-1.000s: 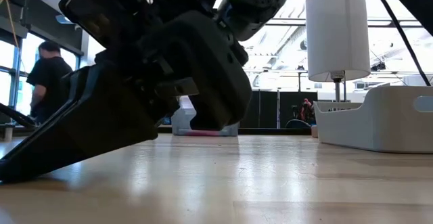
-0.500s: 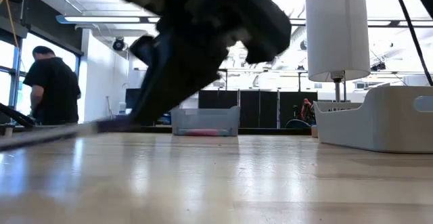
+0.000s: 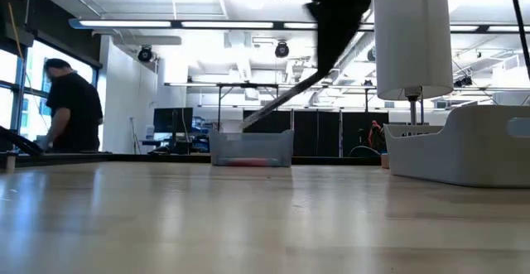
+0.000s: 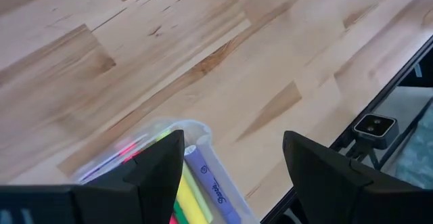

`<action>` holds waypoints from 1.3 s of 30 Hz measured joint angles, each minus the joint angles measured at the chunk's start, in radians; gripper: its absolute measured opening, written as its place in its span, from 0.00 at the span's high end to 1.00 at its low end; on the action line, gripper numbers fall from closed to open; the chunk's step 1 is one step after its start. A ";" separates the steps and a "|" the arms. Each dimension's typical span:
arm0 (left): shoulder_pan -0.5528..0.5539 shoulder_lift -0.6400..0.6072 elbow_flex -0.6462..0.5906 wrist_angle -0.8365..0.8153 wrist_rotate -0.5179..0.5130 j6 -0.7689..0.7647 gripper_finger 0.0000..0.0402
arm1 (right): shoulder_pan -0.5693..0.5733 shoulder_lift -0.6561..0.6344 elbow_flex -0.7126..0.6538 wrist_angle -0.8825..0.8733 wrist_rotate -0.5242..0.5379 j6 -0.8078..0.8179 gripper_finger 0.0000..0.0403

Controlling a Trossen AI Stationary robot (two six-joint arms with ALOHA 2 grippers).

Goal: Pick & Place Markers
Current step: Put the blue marker pen into the gray bin

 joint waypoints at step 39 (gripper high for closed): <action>0.225 0.000 0.000 0.075 -0.090 0.155 0.38 | 0.260 -0.926 -0.857 0.029 0.236 0.932 0.75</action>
